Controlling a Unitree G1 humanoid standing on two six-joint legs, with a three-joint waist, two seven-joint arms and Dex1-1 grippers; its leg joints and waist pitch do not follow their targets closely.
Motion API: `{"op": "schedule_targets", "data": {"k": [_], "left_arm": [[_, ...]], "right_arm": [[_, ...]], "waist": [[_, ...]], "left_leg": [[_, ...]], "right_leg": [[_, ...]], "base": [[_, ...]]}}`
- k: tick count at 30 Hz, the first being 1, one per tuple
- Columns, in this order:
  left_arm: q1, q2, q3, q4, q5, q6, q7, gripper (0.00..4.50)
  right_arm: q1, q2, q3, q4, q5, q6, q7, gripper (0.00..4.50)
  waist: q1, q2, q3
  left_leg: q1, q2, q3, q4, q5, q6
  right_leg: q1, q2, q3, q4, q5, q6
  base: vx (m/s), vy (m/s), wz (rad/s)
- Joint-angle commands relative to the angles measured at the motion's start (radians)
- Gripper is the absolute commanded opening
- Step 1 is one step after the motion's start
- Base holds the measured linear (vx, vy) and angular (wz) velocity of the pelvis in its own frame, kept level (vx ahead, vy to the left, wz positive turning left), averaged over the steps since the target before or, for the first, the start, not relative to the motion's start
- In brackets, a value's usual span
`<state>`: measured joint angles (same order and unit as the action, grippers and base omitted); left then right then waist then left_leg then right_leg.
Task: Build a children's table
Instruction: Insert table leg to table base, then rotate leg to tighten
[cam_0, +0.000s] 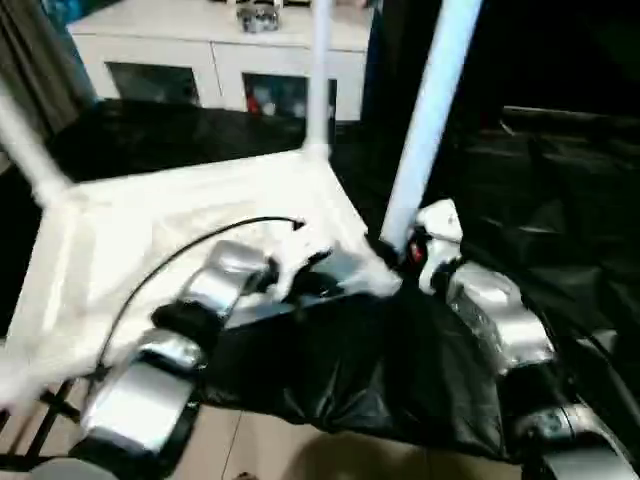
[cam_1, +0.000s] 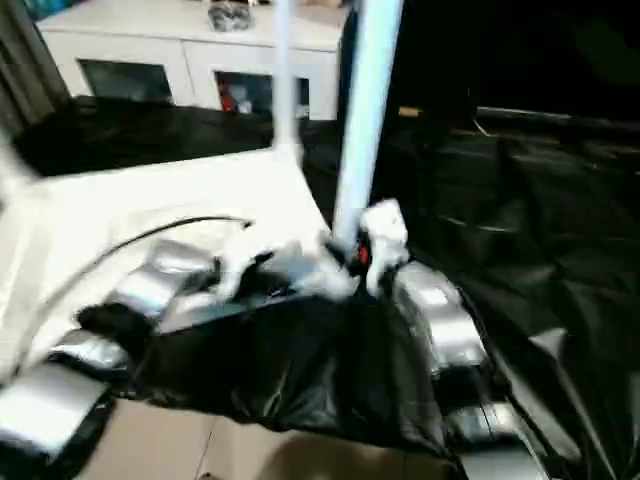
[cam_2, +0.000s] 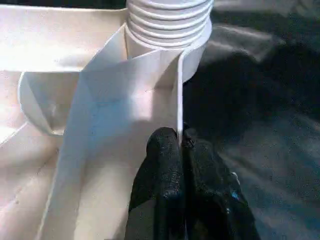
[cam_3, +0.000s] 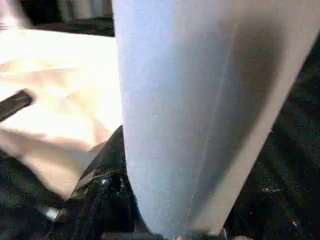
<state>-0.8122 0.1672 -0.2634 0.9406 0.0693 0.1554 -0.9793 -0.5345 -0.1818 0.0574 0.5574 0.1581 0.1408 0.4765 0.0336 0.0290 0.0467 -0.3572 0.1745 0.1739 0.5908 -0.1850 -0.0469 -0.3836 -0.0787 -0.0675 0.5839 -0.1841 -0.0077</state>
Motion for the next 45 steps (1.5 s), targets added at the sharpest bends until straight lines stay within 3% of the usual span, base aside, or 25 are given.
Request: {"op": "schedule_targets", "data": {"k": [1,3,4,6,10,14,16,19,21,22,23,25,27,32,38,45], "left_arm": [[-0.044,-0.044,0.018,-0.057,-0.003,0.014,0.081,0.0],[-0.04,-0.056,0.01,-0.066,0.008,0.012,0.092,0.0],[-0.037,-0.059,0.003,-0.069,0.013,0.009,0.09,0.0],[-0.037,-0.062,-0.012,-0.065,0.027,0.009,0.097,0.0],[-0.043,-0.055,-0.016,-0.053,0.039,0.009,0.12,0.0],[-0.039,-0.05,-0.005,-0.059,0.033,0.015,0.125,0.0],[-0.035,-0.048,-0.004,-0.064,0.034,0.01,0.122,0.0],[-0.026,-0.04,-0.004,-0.07,0.031,-0.011,0.109,0.0],[-0.021,-0.034,-0.002,-0.074,0.029,-0.02,0.096,0.0],[-0.021,-0.033,-0.002,-0.075,0.029,-0.023,0.094,0.0],[-0.018,-0.028,-0.002,-0.077,0.027,-0.029,0.086,0.0],[-0.015,-0.022,-0.003,-0.079,0.025,-0.036,0.074,0.0],[-0.014,-0.018,-0.005,-0.08,0.025,-0.042,0.065,0.0],[-0.003,0.011,-0.013,-0.086,0.02,-0.095,-0.006,0.0],[0.015,0.061,-0.038,-0.079,0.018,-0.182,-0.138,0.0],[0.032,0.097,-0.047,-0.075,-0.017,-0.262,-0.322,0.0]], "right_arm": [[-0.01,0.046,0.004,0.14,-0.021,0.09,-0.092,1.89],[-0.026,0.06,-0.001,0.156,-0.022,0.093,-0.108,1.89],[-0.031,0.063,0.005,0.16,-0.026,0.097,-0.105,1.89],[-0.055,0.075,0.012,0.192,-0.045,0.086,-0.122,1.89],[-0.069,0.089,0.019,0.2,-0.056,0.066,-0.129,1.89],[-0.098,0.113,-0.007,0.233,-0.047,0.021,-0.14,1.89],[-0.104,0.115,-0.014,0.243,-0.047,0.001,-0.141,2.45],[-0.12,0.118,-0.036,0.263,-0.039,-0.043,-0.138,2.61],[-0.122,0.118,-0.048,0.256,-0.027,-0.054,-0.123,2.92],[-0.123,0.118,-0.049,0.256,-0.027,-0.057,-0.118,2.92],[-0.125,0.116,-0.052,0.256,-0.024,-0.07,-0.099,3.01],[-0.126,0.113,-0.058,0.253,-0.014,-0.084,-0.07,3.11],[-0.125,0.111,-0.061,0.249,-0.008,-0.094,-0.052,3.39],[-0.113,0.074,-0.054,0.206,0.001,-0.144,0.052,3.62],[-0.06,-0.011,-0.007,0.114,0.018,-0.158,0.282,3.62],[0.017,-0.133,0.069,0.003,0.035,-0.101,0.555,3.62]], "waist": [[-0.002,-0.003,-0.052],[0.003,-0.005,-0.057],[0.003,-0.005,-0.057],[0.005,-0.007,-0.062],[0.007,-0.006,-0.057],[0.001,-0.003,-0.051],[-0.002,-0.006,-0.05],[-0.003,-0.005,-0.052],[0.004,-0.004,-0.06],[0.004,-0.004,-0.06],[0.005,-0.001,-0.063],[0.007,-0.002,-0.072],[0.008,-0.004,-0.071],[0.012,-0.001,-0.066],[0.029,0.002,-0.068],[0.055,-0.001,-0.067]], "left_leg": [[0.005,0.05,-0.026,-0.089,-0.361,-0.009],[0.005,0.048,-0.019,-0.083,-0.287,0.014],[0.005,0.048,-0.019,-0.083,-0.287,0.014],[-0.001,0.047,-0.016,-0.079,-0.206,0.046],[0.001,0.048,-0.014,-0.081,-0.213,0.049],[0.008,0.05,-0.02,-0.091,-0.313,0.013],[0.01,0.051,-0.02,-0.091,-0.33,0.01],[0.01,0.05,-0.02,-0.091,-0.329,0.012],[0.005,0.053,-0.017,-0.087,-0.262,0.024],[0.005,0.053,-0.017,-0.087,-0.262,0.024],[0.002,0.053,-0.015,-0.083,-0.206,0.043],[-0.004,0.052,-0.014,-0.074,-0.135,0.068],[-0.009,0.049,-0.012,-0.07,-0.102,0.101],[-0.005,0.054,-0.012,-0.073,-0.159,0.096],[-0.004,0.059,-0.008,-0.069,-0.133,0.111],[-0.003,0.061,-0.006,-0.067,-0.144,0.114]], "right_leg": [[0.03,-0.077,0.045,-0.081,-0.353,-0.213],[0.034,-0.077,0.048,-0.076,-0.254,-0.234],[0.034,-0.077,0.048,-0.076,-0.254,-0.234],[0.043,-0.075,0.046,-0.065,-0.162,-0.253],[0.043,-0.076,0.044,-0.072,-0.211,-0.248],[0.036,-0.075,0.043,-0.083,-0.347,-0.215],[0.032,-0.074,0.045,-0.087,-0.363,-0.209],[0.031,-0.076,0.046,-0.087,-0.364,-0.21],[0.036,-0.076,0.049,-0.075,-0.252,-0.237],[0.036,-0.076,0.049,-0.075,-0.252,-0.237],[0.039,-0.073,0.047,-0.064,-0.144,-0.261],[0.045,-0.074,0.046,-0.048,-0.025,-0.286],[0.045,-0.074,0.044,-0.043,0.037,-0.303],[0.044,-0.075,0.042,-0.053,-0.065,-0.298],[0.043,-0.072,0.042,-0.042,-0.005,-0.308],[0.043,-0.074,0.043,-0.044,-0.035,-0.3]], "base": [[0.0,0.0,0.0],[0.026,-0.008,0.02],[0.052,-0.015,0.05],[0.027,-0.012,0.02],[0.0,0.0,0.0],[0.0,0.0,0.0],[0.0,0.0,0.0],[0.0,0.0,0.0],[0.0,0.0,0.0],[0.0,0.0,0.0],[0.0,0.0,0.0],[0.0,0.0,0.0],[0.0,0.0,0.0],[0.0,0.0,0.0],[0.0,0.0,0.0],[0.0,0.0,0.0]]}}
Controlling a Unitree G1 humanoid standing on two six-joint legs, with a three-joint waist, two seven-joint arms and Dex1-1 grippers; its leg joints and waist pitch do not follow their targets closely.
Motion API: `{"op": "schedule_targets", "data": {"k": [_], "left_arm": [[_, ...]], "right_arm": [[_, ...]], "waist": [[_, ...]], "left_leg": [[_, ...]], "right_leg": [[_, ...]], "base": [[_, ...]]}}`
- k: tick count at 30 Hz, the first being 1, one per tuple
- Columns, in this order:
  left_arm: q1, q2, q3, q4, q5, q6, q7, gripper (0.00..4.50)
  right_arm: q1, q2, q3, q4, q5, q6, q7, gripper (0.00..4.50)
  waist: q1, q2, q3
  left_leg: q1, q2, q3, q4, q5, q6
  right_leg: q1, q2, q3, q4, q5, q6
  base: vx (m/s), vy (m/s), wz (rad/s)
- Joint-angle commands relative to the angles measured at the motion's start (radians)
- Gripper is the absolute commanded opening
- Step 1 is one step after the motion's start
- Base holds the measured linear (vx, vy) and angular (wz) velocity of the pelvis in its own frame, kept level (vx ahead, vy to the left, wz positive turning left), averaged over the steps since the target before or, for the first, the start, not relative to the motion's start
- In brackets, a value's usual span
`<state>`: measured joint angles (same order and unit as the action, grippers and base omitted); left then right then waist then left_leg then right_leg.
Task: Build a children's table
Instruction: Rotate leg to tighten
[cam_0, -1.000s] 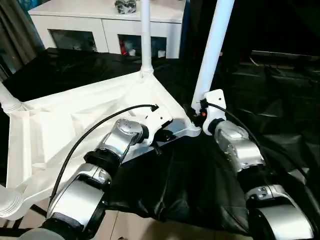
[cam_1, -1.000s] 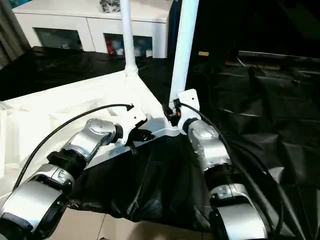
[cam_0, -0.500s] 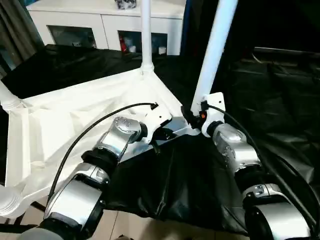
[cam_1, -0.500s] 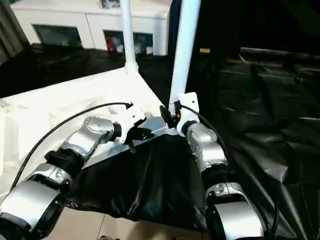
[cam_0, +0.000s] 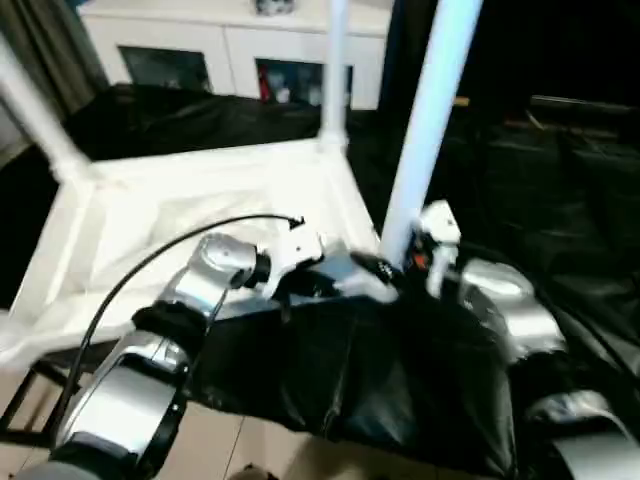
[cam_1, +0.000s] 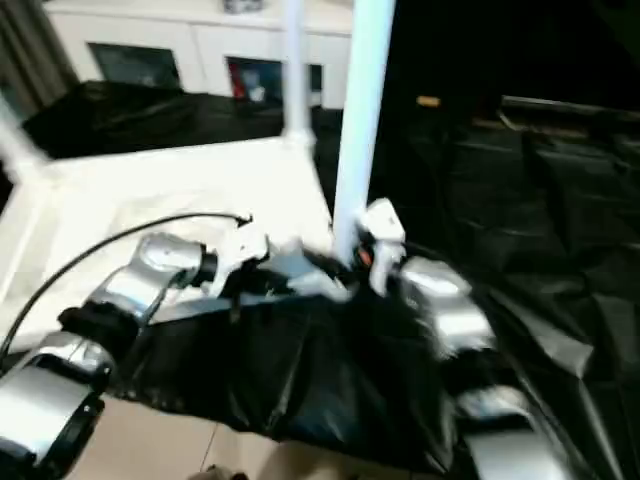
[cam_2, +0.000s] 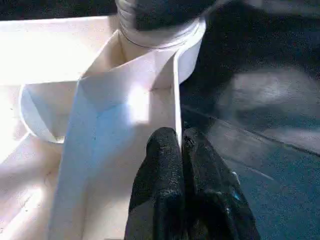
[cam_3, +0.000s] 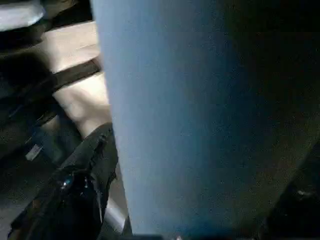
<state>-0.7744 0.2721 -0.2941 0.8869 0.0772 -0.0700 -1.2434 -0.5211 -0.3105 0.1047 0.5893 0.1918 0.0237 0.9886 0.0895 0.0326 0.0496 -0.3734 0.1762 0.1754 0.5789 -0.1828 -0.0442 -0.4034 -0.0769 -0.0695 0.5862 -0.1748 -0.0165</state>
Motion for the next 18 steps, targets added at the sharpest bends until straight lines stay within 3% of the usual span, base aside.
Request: {"op": "schedule_targets", "data": {"k": [1,3,8,14,18], "left_arm": [[-0.005,-0.002,-0.016,-0.022,-0.036,-0.043,-0.096,0.0],[-0.006,0.009,-0.019,-0.021,-0.047,-0.034,-0.149,0.0],[0.002,0.032,-0.037,-0.018,-0.042,-0.072,-0.241,0.0],[0.004,0.038,-0.041,-0.009,-0.033,-0.086,-0.261,0.0],[0.005,0.041,-0.041,0.0,-0.031,-0.09,-0.266,0.0]], "right_arm": [[0.018,-0.031,0.038,-0.051,0.005,0.03,0.091,3.62],[0.038,-0.069,0.059,-0.083,0.008,0.05,0.161,3.62],[0.069,-0.129,0.091,-0.143,0.015,0.091,0.259,3.04],[0.077,-0.139,0.101,-0.163,0.013,0.102,0.275,2.77],[0.094,-0.143,0.109,-0.187,0.01,0.114,0.287,2.75]], "waist": [[0.001,-0.008,-0.071],[0.005,-0.007,-0.069],[0.012,-0.007,-0.067],[0.013,-0.005,-0.065],[0.015,-0.004,-0.067]], "left_leg": [[0.013,0.059,-0.007,-0.055,-0.142,0.108],[0.014,0.058,-0.007,-0.055,-0.146,0.109],[0.013,0.061,-0.01,-0.057,-0.164,0.101],[0.015,0.06,-0.011,-0.059,-0.205,0.065],[0.016,0.061,-0.012,-0.059,-0.198,0.062]], "right_leg": [[0.062,-0.076,0.045,-0.046,-0.045,-0.292],[0.062,-0.076,0.045,-0.047,-0.06,-0.288],[0.06,-0.077,0.044,-0.051,-0.101,-0.279],[0.056,-0.078,0.046,-0.058,-0.193,-0.256],[0.056,-0.077,0.046,-0.056,-0.174,-0.257]], "base": [[0.0,0.0,0.0],[0.0,0.0,0.0],[0.0,0.0,0.0],[0.0,0.0,0.0],[0.0,0.0,0.0]]}}
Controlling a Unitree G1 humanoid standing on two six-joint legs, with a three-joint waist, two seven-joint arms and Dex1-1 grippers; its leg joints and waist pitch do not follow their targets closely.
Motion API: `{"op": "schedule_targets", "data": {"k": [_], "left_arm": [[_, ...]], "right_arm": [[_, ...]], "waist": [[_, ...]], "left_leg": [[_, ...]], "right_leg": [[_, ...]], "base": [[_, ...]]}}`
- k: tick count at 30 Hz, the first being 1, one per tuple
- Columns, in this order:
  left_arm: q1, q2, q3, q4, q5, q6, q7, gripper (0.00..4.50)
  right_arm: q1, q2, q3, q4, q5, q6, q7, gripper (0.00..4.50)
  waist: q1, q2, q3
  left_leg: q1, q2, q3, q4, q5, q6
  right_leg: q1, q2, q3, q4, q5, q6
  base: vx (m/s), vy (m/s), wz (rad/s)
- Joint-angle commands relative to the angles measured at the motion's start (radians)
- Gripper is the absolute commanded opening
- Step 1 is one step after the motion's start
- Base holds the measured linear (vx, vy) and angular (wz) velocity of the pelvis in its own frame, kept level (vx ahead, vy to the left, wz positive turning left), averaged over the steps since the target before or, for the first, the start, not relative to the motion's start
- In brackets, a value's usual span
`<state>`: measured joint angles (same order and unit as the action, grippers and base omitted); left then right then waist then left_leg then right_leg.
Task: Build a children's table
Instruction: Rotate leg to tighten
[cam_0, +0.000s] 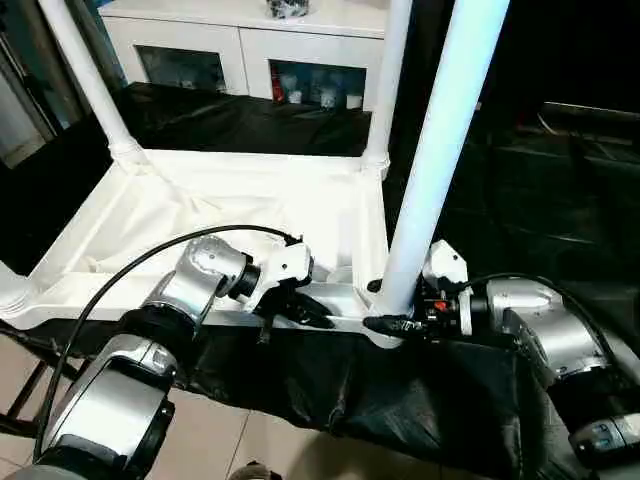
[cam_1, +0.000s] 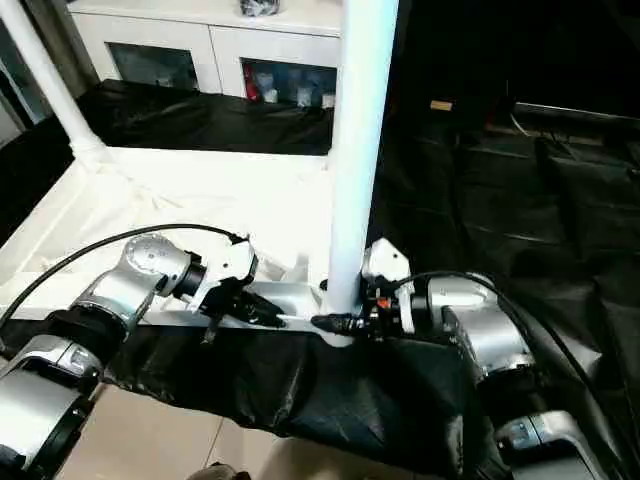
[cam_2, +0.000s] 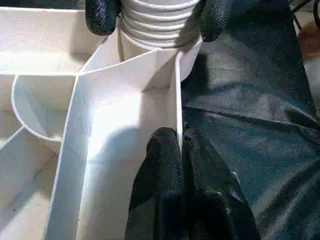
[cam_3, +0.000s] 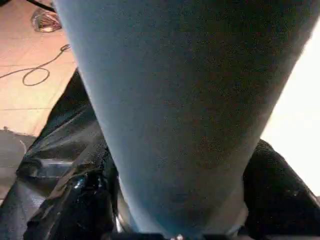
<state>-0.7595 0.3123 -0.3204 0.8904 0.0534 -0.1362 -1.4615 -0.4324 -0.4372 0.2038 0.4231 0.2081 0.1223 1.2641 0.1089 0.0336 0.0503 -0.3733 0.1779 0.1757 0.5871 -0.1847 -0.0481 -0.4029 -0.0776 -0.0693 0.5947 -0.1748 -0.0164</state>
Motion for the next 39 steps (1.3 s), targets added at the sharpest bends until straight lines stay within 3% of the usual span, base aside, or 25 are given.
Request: {"op": "schedule_targets", "data": {"k": [1,5,7,8,9,12,13,14,16,18,19,21,25,28,29,31,34,35,37,39], "left_arm": [[-0.009,0.0,-0.012,-0.001,-0.009,-0.018,-0.049,0.0],[-0.014,-0.019,0.013,0.012,-0.019,0.026,0.001,0.0],[-0.024,-0.034,0.026,0.027,-0.016,0.046,0.06,0.0],[-0.041,-0.057,0.042,0.05,-0.002,0.077,0.167,0.0],[-0.054,-0.077,0.054,0.067,0.007,0.097,0.248,0.0],[-0.067,-0.113,0.066,0.075,0.016,0.139,0.347,0.0],[-0.073,-0.143,0.073,0.073,0.019,0.177,0.41,0.0],[-0.077,-0.168,0.082,0.072,0.019,0.204,0.453,0.0],[-0.079,-0.181,0.086,0.071,0.017,0.214,0.473,0.0],[-0.089,-0.226,0.093,0.074,0.02,0.222,0.555,0.0],[-0.089,-0.229,0.094,0.075,0.019,0.221,0.558,0.0],[-0.092,-0.253,0.104,0.079,0.007,0.217,0.58,0.0],[-0.085,-0.245,0.099,0.068,0.017,0.206,0.584,0.0],[-0.081,-0.238,0.097,0.065,0.02,0.187,0.571,0.0],[-0.066,-0.208,0.092,0.053,0.016,0.128,0.502,0.0],[-0.061,-0.199,0.089,0.049,0.013,0.103,0.473,0.0],[-0.043,-0.16,0.077,0.035,0.003,0.067,0.36,0.0],[-0.036,-0.143,0.07,0.03,-0.002,0.05,0.307,0.0],[-0.03,-0.129,0.067,0.026,-0.01,0.041,0.26,0.0],[-0.026,-0.112,0.062,0.026,-0.015,0.028,0.209,0.0]], "right_arm": [[0.012,-0.014,0.01,-0.026,-0.004,0.021,0.006,2.75],[0.031,0.026,-0.021,-0.023,0.012,0.055,-0.078,2.74],[0.032,0.053,-0.041,-0.006,0.012,0.055,-0.136,2.74],[0.027,0.099,-0.071,0.03,-0.008,0.048,-0.261,2.74],[0.017,0.137,-0.091,0.067,-0.032,0.042,-0.371,2.74],[-0.007,0.205,-0.125,0.127,-0.06,0.037,-0.552,2.74],[-0.031,0.256,-0.149,0.171,-0.066,0.056,-0.679,2.74],[-0.048,0.294,-0.166,0.2,-0.067,0.069,-0.762,2.74],[-0.055,0.312,-0.17,0.21,-0.065,0.068,-0.79,2.74],[-0.076,0.375,-0.171,0.237,-0.075,0.049,-0.851,2.74],[-0.077,0.377,-0.169,0.238,-0.078,0.045,-0.852,2.74],[-0.092,0.396,-0.15,0.263,-0.11,-0.012,-0.858,3.3],[-0.102,0.389,-0.148,0.27,-0.111,-0.059,-0.823,3.63],[-0.101,0.374,-0.141,0.264,-0.113,-0.058,-0.799,3.9],[-0.091,0.308,-0.118,0.236,-0.115,-0.075,-0.677,3.9],[-0.089,0.29,-0.113,0.23,-0.111,-0.079,-0.634,3.9],[-0.07,0.205,-0.084,0.204,-0.091,-0.088,-0.441,3.9],[-0.058,0.169,-0.07,0.182,-0.076,-0.08,-0.355,3.9],[-0.048,0.141,-0.06,0.161,-0.061,-0.066,-0.281,3.9],[-0.039,0.105,-0.046,0.14,-0.044,-0.048,-0.2,3.9]], "waist": [[-0.004,-0.003,-0.068],[-0.003,-0.004,-0.067],[-0.005,-0.003,-0.062],[-0.007,-0.008,-0.063],[-0.011,-0.005,-0.06],[-0.031,-0.009,-0.059],[-0.034,-0.009,-0.059],[-0.046,-0.008,-0.061],[-0.051,-0.009,-0.063],[-0.05,-0.002,-0.066],[-0.05,-0.006,-0.067],[-0.05,-0.002,-0.068],[-0.052,-0.002,-0.062],[-0.053,-0.002,-0.063],[-0.051,-0.004,-0.065],[-0.049,-0.004,-0.067],[-0.044,-0.006,-0.07],[-0.038,-0.005,-0.069],[-0.038,-0.009,-0.067],[-0.032,-0.005,-0.064]], "left_leg": [[0.015,0.06,-0.013,-0.067,-0.193,0.066],[0.013,0.057,-0.012,-0.065,-0.179,0.072],[0.015,0.057,-0.012,-0.068,-0.21,0.055],[0.016,0.055,-0.013,-0.07,-0.229,0.044],[0.018,0.056,-0.014,-0.073,-0.237,0.033],[0.018,0.051,-0.021,-0.079,-0.267,-0.01],[0.015,0.05,-0.023,-0.079,-0.266,-0.01],[0.017,0.049,-0.022,-0.078,-0.262,-0.011],[0.015,0.045,-0.018,-0.073,-0.241,0.009],[0.014,0.044,-0.015,-0.069,-0.204,0.027],[0.012,0.044,-0.014,-0.068,-0.182,0.038],[0.011,0.042,-0.013,-0.067,-0.171,0.05],[0.014,0.046,-0.016,-0.073,-0.235,0.046],[0.014,0.047,-0.017,-0.074,-0.243,0.046],[0.012,0.045,-0.016,-0.071,-0.222,0.055],[0.006,0.045,-0.015,-0.066,-0.189,0.079],[0.005,0.046,-0.011,-0.059,-0.147,0.106],[0.003,0.048,-0.01,-0.058,-0.138,0.13],[0.004,0.051,-0.008,-0.058,-0.158,0.136],[0.009,0.054,-0.01,-0.061,-0.183,0.124]], "right_leg": [[0.055,-0.076,0.046,-0.063,-0.166,-0.259],[0.057,-0.076,0.045,-0.062,-0.142,-0.265],[0.053,-0.077,0.045,-0.069,-0.204,-0.253],[0.055,-0.079,0.045,-0.073,-0.251,-0.241],[0.05,-0.079,0.046,-0.074,-0.275,-0.235],[0.049,-0.081,0.045,-0.081,-0.365,-0.203],[0.053,-0.08,0.044,-0.082,-0.366,-0.199],[0.048,-0.078,0.046,-0.08,-0.329,-0.208],[0.052,-0.076,0.047,-0.082,-0.286,-0.213],[0.053,-0.076,0.048,-0.076,-0.22,-0.229],[0.055,-0.075,0.048,-0.074,-0.183,-0.236],[0.057,-0.076,0.046,-0.072,-0.165,-0.242],[0.056,-0.074,0.045,-0.08,-0.243,-0.229],[0.057,-0.073,0.046,-0.08,-0.239,-0.227],[0.06,-0.074,0.046,-0.078,-0.207,-0.233],[0.065,-0.075,0.047,-0.071,-0.145,-0.245],[0.069,-0.073,0.043,-0.063,-0.086,-0.265],[0.069,-0.072,0.041,-0.061,-0.07,-0.276],[0.065,-0.072,0.041,-0.063,-0.094,-0.279],[0.061,-0.075,0.041,-0.069,-0.156,-0.272]], "base": [[0.0,0.0,0.0],[0.0,0.0,0.0],[0.0,0.0,0.0],[0.0,0.0,0.0],[0.0,0.0,0.0],[0.0,0.0,0.0],[0.0,0.0,0.0],[0.0,0.0,0.0],[0.0,0.0,0.0],[0.0,0.0,0.0],[0.0,0.0,0.0],[0.0,0.0,0.0],[0.0,0.0,0.0],[0.0,0.0,0.0],[0.0,0.0,0.0],[0.0,0.0,0.0],[0.0,0.0,0.0],[0.0,0.0,0.0],[0.0,0.0,0.0],[0.0,0.0,0.0]]}}
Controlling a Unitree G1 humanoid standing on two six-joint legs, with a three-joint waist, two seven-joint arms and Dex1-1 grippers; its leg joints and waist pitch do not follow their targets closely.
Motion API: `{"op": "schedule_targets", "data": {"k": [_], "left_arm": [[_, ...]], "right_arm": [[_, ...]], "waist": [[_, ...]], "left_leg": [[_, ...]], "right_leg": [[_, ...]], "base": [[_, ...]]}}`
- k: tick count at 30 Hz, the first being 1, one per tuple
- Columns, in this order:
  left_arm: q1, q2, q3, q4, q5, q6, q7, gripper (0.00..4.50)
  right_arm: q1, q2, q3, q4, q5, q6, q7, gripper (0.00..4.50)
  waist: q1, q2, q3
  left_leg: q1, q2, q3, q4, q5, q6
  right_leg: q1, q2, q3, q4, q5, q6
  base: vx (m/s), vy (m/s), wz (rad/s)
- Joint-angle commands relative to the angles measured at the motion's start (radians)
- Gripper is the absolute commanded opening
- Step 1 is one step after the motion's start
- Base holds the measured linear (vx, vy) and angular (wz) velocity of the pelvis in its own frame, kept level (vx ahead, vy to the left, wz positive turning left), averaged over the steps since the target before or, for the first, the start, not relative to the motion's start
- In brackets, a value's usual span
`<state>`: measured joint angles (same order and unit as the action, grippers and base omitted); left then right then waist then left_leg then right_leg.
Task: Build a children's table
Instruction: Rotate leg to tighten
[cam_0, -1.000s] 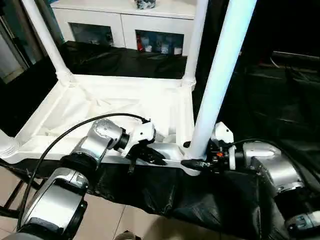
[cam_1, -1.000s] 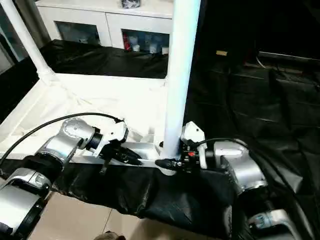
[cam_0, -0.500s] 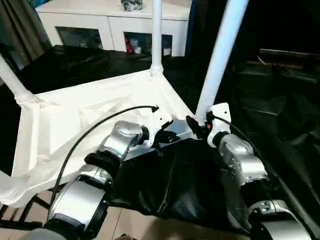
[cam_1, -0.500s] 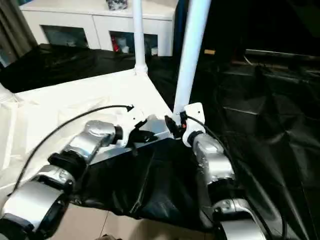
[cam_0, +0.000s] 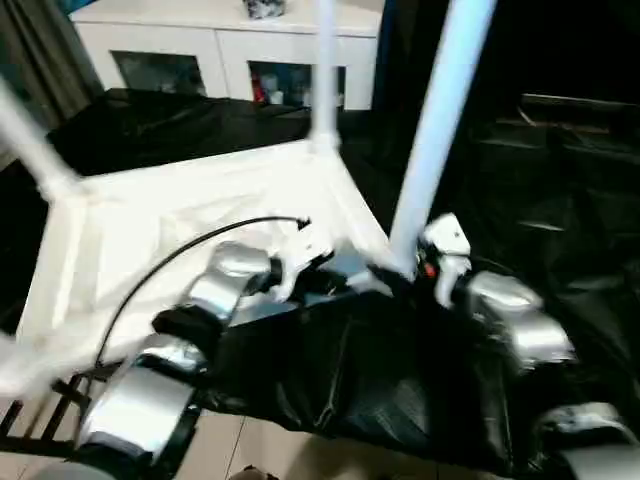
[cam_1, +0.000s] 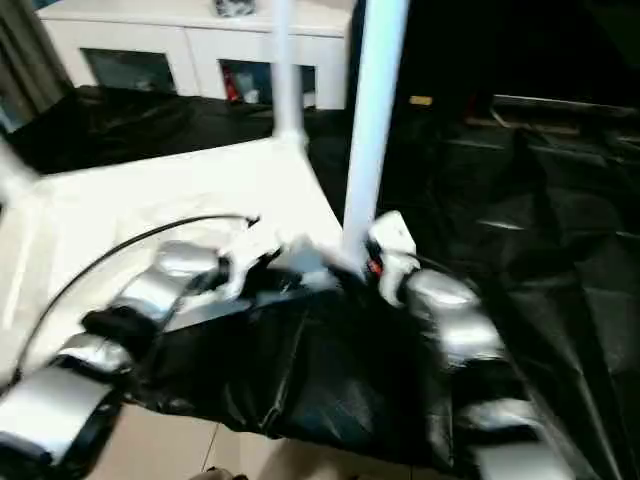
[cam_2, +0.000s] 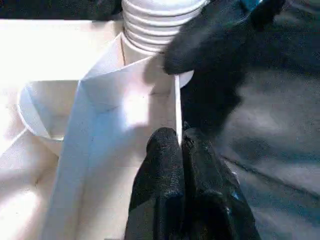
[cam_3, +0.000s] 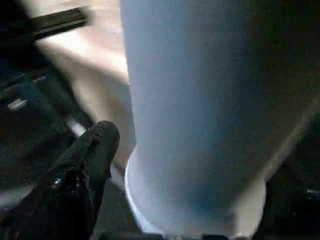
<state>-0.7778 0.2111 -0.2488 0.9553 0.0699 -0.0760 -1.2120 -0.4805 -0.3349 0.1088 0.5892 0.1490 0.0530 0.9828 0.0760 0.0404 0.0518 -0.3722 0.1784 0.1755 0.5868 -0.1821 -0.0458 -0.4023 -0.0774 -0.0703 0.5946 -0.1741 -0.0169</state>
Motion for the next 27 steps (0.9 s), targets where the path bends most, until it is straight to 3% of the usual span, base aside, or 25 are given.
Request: {"op": "schedule_targets", "data": {"k": [1,3,6,11,19,20,21,24,26,27], "left_arm": [[-0.007,-0.001,-0.014,-0.039,-0.034,-0.039,-0.07,0.0],[-0.007,0.016,-0.023,-0.035,-0.032,-0.052,-0.114,0.0],[-0.01,0.04,-0.032,-0.028,-0.026,-0.074,-0.171,0.0],[-0.015,0.063,-0.037,-0.015,-0.019,-0.1,-0.231,0.0],[-0.015,0.06,-0.028,-0.004,-0.031,-0.086,-0.245,0.0],[-0.012,0.057,-0.025,-0.004,-0.031,-0.076,-0.237,0.0],[-0.011,0.044,-0.018,-0.002,-0.022,-0.041,-0.178,0.0],[-0.019,0.033,-0.025,0.006,0.012,0.006,-0.085,0.0],[-0.033,-0.004,-0.006,0.019,0.025,0.075,0.056,0.0],[-0.037,-0.015,0.003,0.024,0.024,0.092,0.093,0.0]], "right_arm": [[0.012,-0.014,0.058,-0.032,0.02,0.026,0.116,3.9],[0.01,-0.037,0.07,-0.033,0.017,0.017,0.165,3.76],[0.006,-0.063,0.083,-0.035,0.011,0.011,0.227,3.58],[0.013,-0.089,0.096,-0.06,0.012,0.014,0.28,3.15],[0.044,-0.076,0.092,-0.101,0.031,0.043,0.279,2.79],[0.053,-0.069,0.085,-0.11,0.039,0.057,0.266,2.77],[0.062,-0.039,0.05,-0.126,0.068,0.133,0.197,2.76],[0.064,-0.002,0.028,-0.12,0.055,0.143,0.093,2.76],[0.052,0.063,-0.003,-0.076,0.007,0.121,-0.098,2.76],[0.047,0.079,-0.012,-0.062,-0.002,0.119,-0.145,2.76]], "waist": [[0.003,-0.012,-0.065],[0.011,-0.015,-0.063],[0.014,-0.013,-0.064],[0.02,-0.014,-0.07],[0.023,-0.012,-0.068],[0.025,-0.011,-0.067],[0.025,-0.012,-0.068],[0.021,-0.011,-0.063],[0.008,-0.011,-0.055],[0.006,-0.012,-0.056]], "left_leg": [[0.008,0.054,-0.009,-0.062,-0.195,0.118],[0.013,0.059,-0.01,-0.066,-0.222,0.091],[0.013,0.058,-0.011,-0.067,-0.223,0.08],[0.01,0.057,-0.01,-0.061,-0.164,0.1],[0.011,0.057,-0.011,-0.063,-0.185,0.084],[0.011,0.057,-0.011,-0.064,-0.185,0.083],[0.012,0.057,-0.011,-0.064,-0.179,0.084],[0.013,0.057,-0.012,-0.068,-0.204,0.065],[0.019,0.052,-0.016,-0.074,-0.275,0.018],[0.021,0.05,-0.018,-0.075,-0.285,0.013]], "right_leg": [[0.061,-0.075,0.042,-0.07,-0.177,-0.268],[0.054,-0.076,0.044,-0.073,-0.232,-0.255],[0.054,-0.078,0.046,-0.071,-0.235,-0.252],[0.056,-0.078,0.045,-0.061,-0.143,-0.27],[0.056,-0.078,0.045,-0.066,-0.191,-0.258],[0.056,-0.078,0.045,-0.066,-0.19,-0.256],[0.056,-0.076,0.046,-0.066,-0.181,-0.256],[0.052,-0.077,0.045,-0.07,-0.23,-0.25],[0.045,-0.081,0.044,-0.084,-0.375,-0.216],[0.048,-0.083,0.044,-0.091,-0.409,-0.201]], "base": [[0.0,0.0,0.0],[0.0,0.0,0.0],[0.0,0.0,0.0],[0.0,0.0,0.0],[0.0,0.0,0.0],[0.0,0.0,0.0],[0.0,0.0,0.0],[0.0,0.0,0.0],[0.0,0.0,0.0],[0.0,0.0,0.0]]}}
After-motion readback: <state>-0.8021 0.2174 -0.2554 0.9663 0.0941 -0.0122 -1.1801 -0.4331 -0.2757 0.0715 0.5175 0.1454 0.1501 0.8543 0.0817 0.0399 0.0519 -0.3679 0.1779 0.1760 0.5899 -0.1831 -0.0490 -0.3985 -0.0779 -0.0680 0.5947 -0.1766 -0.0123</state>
